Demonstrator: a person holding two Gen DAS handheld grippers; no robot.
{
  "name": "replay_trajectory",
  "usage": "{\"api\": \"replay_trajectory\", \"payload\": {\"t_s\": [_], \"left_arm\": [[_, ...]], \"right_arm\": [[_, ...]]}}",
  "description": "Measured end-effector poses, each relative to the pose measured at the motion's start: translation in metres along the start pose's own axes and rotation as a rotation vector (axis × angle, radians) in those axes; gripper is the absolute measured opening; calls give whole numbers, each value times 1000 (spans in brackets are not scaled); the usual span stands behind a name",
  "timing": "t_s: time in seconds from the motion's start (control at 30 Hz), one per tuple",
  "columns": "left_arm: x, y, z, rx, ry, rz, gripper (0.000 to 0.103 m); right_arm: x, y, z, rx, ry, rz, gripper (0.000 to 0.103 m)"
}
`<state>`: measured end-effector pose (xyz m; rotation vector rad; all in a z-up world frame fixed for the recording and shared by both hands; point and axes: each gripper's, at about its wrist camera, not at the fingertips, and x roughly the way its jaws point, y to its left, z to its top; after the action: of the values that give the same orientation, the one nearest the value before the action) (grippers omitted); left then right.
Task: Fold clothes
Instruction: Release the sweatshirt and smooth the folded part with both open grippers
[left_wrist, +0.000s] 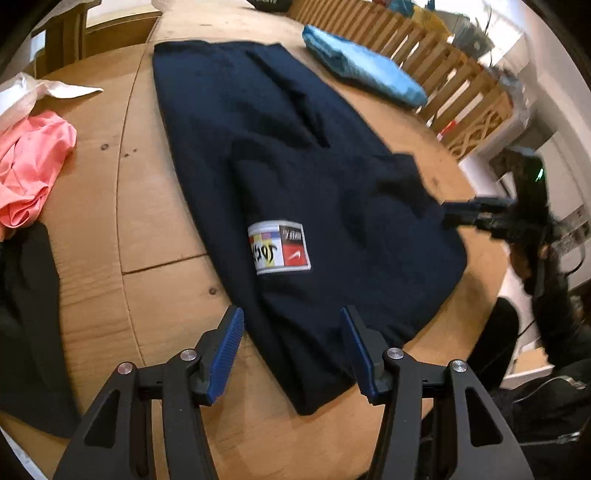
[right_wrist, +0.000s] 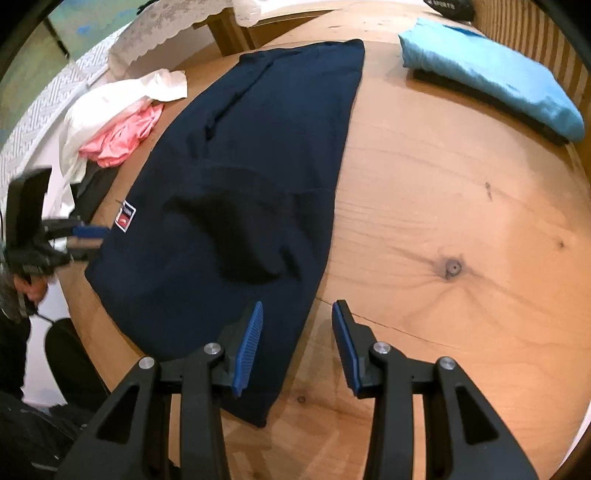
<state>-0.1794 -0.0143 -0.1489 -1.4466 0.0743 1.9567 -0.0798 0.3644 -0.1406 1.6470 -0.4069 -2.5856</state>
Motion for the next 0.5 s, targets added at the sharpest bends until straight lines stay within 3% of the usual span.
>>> {"api": "replay_trajectory", "payload": {"t_s": [0.1, 0.27, 0.33, 0.5], "left_arm": [[-11, -7, -19, 36, -18, -3, 52], [-15, -26, -41, 100, -67, -36, 49], [-11, -35, -44, 148, -70, -19, 42], [-7, -41, -44, 205, -53, 11, 40]], "right_arm": [[-11, 7, 1, -20, -46, 17, 39], [-7, 50, 18, -110, -25, 102, 39], [3, 67, 20, -158, 1, 93, 39], [31, 94, 16, -253, 53, 28, 39]]}}
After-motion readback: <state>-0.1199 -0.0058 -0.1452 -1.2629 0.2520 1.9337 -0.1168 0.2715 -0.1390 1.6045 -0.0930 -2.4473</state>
